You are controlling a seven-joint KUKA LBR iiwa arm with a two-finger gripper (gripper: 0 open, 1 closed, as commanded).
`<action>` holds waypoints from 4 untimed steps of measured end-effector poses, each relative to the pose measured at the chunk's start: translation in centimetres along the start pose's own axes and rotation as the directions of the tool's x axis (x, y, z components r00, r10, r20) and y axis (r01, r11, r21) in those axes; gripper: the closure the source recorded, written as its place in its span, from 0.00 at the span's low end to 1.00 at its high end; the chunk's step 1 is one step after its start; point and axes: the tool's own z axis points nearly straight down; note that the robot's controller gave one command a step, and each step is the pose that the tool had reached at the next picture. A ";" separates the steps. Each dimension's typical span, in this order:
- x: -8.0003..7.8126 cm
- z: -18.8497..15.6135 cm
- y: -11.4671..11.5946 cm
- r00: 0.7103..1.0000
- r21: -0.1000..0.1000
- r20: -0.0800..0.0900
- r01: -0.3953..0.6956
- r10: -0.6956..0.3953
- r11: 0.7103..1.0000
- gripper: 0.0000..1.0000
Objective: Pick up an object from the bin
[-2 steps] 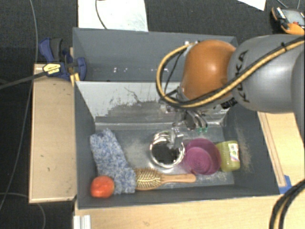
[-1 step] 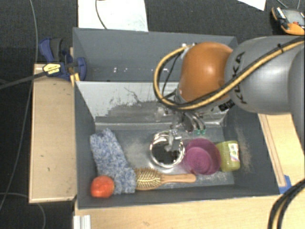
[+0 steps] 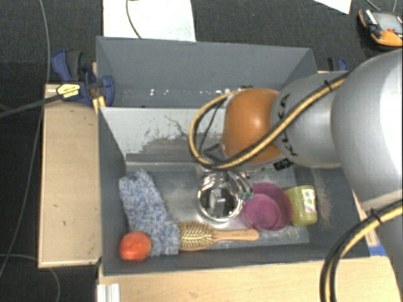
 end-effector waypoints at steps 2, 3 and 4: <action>-0.6 -1.6 0.6 1.000 -0.003 0.015 0.002 -0.002 1.000 1.00; 0.9 -0.7 -4.3 1.000 -0.004 0.021 -0.009 0.009 1.000 1.00; 2.5 0.2 -5.2 0.999 -0.008 0.029 0.033 -0.033 0.999 1.00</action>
Offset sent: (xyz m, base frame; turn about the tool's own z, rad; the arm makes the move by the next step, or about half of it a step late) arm 0.0000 0.0000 0.0000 0.0000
